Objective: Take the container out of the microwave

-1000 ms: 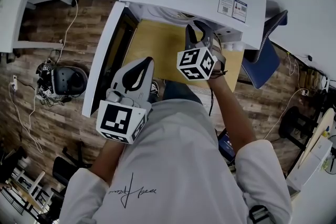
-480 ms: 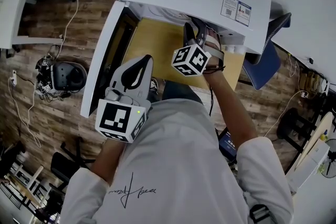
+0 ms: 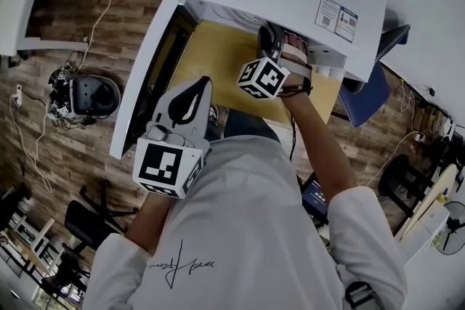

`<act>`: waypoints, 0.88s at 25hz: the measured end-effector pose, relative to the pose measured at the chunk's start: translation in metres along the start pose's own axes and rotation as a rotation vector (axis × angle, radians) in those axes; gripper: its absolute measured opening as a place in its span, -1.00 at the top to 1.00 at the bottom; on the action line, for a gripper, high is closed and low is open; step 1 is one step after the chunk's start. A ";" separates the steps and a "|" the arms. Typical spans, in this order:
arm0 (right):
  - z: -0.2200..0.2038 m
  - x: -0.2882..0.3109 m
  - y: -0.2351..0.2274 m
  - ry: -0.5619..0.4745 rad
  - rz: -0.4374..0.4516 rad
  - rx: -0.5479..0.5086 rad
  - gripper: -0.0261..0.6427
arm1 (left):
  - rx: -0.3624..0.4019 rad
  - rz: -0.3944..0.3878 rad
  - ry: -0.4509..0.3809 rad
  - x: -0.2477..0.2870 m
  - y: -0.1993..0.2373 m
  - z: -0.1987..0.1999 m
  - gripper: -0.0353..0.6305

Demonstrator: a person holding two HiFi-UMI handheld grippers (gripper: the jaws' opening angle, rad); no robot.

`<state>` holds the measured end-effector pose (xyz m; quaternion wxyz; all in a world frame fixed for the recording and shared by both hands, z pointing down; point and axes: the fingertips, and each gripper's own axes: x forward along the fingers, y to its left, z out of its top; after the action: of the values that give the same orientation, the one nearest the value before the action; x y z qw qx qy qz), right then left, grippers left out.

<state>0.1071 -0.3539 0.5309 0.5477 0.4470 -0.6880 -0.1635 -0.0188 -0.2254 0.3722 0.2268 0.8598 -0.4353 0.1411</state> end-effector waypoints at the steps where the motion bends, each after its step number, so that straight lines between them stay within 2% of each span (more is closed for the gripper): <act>1: 0.000 0.002 0.001 0.001 -0.001 -0.006 0.51 | -0.004 0.004 -0.004 0.000 0.000 0.001 0.91; 8: 0.001 0.009 -0.001 -0.002 -0.039 -0.065 0.51 | -0.047 0.029 -0.019 -0.005 0.009 -0.001 0.91; 12: 0.001 0.009 -0.007 -0.002 -0.075 -0.086 0.64 | -0.045 0.018 -0.011 -0.006 0.007 -0.003 0.91; 17: 0.000 0.010 -0.009 -0.006 -0.099 -0.129 0.68 | -0.040 0.008 0.013 -0.006 0.004 -0.011 0.91; 22: -0.002 0.007 -0.010 -0.002 -0.103 -0.113 0.73 | -0.053 0.006 0.002 -0.007 0.002 -0.009 0.91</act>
<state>0.1129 -0.3644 0.5287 0.5622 0.4501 -0.6543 -0.2305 -0.0250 -0.2172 0.3775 0.2495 0.8521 -0.4410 0.1313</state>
